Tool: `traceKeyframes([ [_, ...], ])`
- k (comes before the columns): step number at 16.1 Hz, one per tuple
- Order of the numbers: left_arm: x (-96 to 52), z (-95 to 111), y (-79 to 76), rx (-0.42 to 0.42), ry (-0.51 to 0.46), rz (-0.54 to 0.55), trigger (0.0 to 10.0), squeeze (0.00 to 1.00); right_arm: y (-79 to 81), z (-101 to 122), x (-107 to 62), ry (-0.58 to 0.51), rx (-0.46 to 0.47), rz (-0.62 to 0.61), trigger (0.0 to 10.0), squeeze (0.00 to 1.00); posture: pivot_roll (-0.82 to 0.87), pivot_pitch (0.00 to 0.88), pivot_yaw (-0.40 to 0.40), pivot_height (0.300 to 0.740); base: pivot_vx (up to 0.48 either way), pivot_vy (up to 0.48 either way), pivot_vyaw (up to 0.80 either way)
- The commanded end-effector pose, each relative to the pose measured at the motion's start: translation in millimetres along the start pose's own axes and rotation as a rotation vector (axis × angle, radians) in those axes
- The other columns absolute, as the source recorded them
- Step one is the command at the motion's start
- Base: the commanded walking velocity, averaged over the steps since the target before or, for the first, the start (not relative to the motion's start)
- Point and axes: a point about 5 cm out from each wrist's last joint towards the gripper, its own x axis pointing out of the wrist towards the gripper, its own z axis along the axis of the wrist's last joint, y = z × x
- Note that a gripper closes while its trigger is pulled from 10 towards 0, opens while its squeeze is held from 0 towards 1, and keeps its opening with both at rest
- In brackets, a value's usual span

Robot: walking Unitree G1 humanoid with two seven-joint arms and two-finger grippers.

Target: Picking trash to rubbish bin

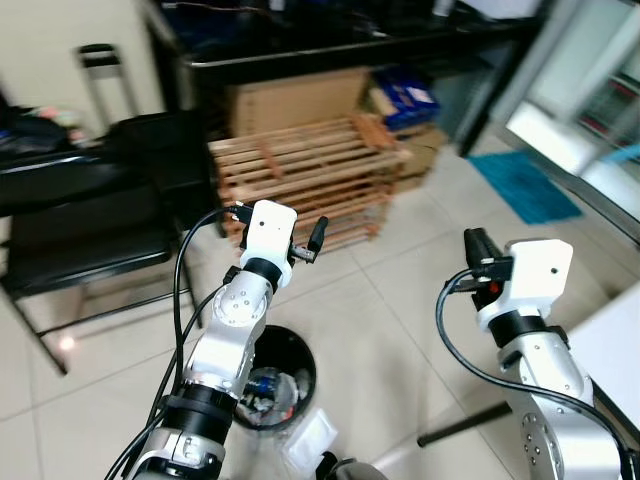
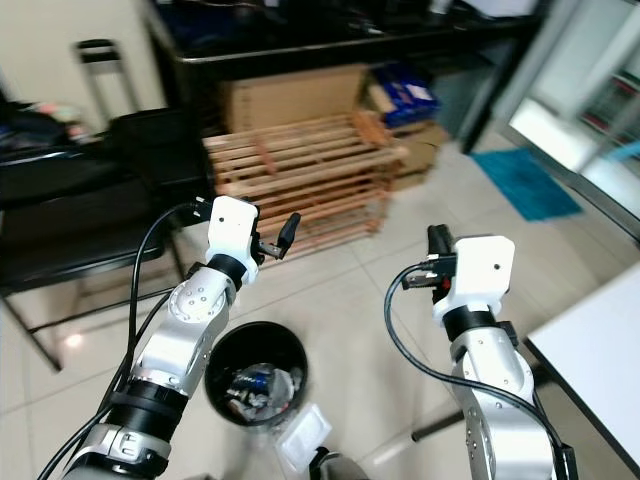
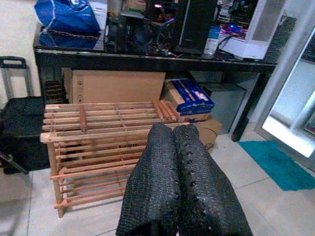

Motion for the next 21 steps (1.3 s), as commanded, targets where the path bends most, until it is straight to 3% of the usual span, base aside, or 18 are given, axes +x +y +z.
traceKeyframes([
  [1, 4.6, 5, -4.0, -0.007, -0.007, -0.016, 10.0, 0.00, -5.5, 5, -0.4, -0.012, -0.023, -0.019, 10.0, 0.00, 0.14, 0.066, -0.078, 0.740, 0.000, 0.000, -0.77],
  [7, 12.7, 9, -11.1, -0.034, -0.005, -0.058, 10.0, 0.00, -12.8, 21, -0.5, -0.052, -0.051, -0.048, 10.0, 0.00, 0.11, 0.052, -0.076, 0.740, 0.000, 0.000, -0.77],
  [21, 19.2, 18, -23.8, -0.059, -0.033, -0.137, 10.0, 0.00, -13.6, 28, -3.4, -0.062, -0.070, -0.072, 10.0, 0.00, 0.10, 0.057, -0.062, 0.740, 0.000, 0.000, -0.77],
])
